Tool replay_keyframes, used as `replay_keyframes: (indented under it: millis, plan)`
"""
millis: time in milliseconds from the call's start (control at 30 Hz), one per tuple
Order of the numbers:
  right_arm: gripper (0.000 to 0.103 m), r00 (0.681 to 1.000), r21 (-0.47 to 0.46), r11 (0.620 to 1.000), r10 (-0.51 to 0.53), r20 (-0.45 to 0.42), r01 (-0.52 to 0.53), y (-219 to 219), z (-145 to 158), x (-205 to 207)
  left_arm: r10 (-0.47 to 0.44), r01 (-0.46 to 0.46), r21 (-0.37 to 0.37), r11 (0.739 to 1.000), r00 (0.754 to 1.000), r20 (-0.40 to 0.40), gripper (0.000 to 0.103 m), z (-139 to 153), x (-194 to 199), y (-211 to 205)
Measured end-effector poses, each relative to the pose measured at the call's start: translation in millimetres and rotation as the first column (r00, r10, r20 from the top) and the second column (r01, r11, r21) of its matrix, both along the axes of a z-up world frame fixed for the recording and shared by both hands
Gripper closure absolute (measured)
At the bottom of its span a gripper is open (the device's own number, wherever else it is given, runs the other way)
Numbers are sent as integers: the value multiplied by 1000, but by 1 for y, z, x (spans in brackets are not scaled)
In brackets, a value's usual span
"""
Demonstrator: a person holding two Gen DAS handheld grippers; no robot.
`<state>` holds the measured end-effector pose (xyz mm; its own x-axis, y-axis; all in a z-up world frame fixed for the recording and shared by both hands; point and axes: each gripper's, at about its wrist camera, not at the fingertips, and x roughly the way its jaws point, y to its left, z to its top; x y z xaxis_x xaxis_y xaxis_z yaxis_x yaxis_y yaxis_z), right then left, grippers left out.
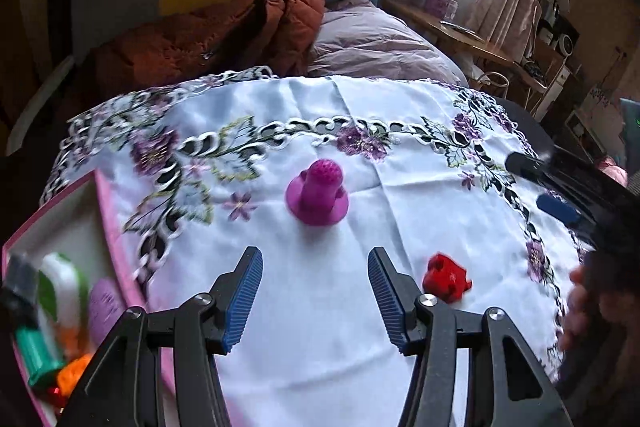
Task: Organize rigid objects
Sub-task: 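Grasp the purple suction cup with the left tool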
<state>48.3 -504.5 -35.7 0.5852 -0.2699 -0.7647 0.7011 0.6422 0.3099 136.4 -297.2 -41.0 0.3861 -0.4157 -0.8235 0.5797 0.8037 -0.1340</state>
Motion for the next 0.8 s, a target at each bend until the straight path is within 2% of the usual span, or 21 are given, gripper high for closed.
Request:
replay_keyframes:
  millis: [400,600,667,700,800]
  plan:
    - [15,999,42,998,35,26,-36,2,0,4,26,-26,1,1000,1000,-6,46,-26,43,-49]
    - [15,999,49,998,40,36,-42,2,0,4,58,-58,19,998,998,-12,46,-42,59,-60]
    - [15,999,49,998,41,34,-43,2,0,5,59,-59,21,998,998,-29,65,-49,65,-61]
    - [15,999,50,998,41,33,-43,1,0,6,55,-54,26,998,998,-43,69,-53,68,-61]
    - [15,999,50,998,47,28,-48,1,-1,7,48,-49,-18,999,997,-60,70,-50,63,-52]
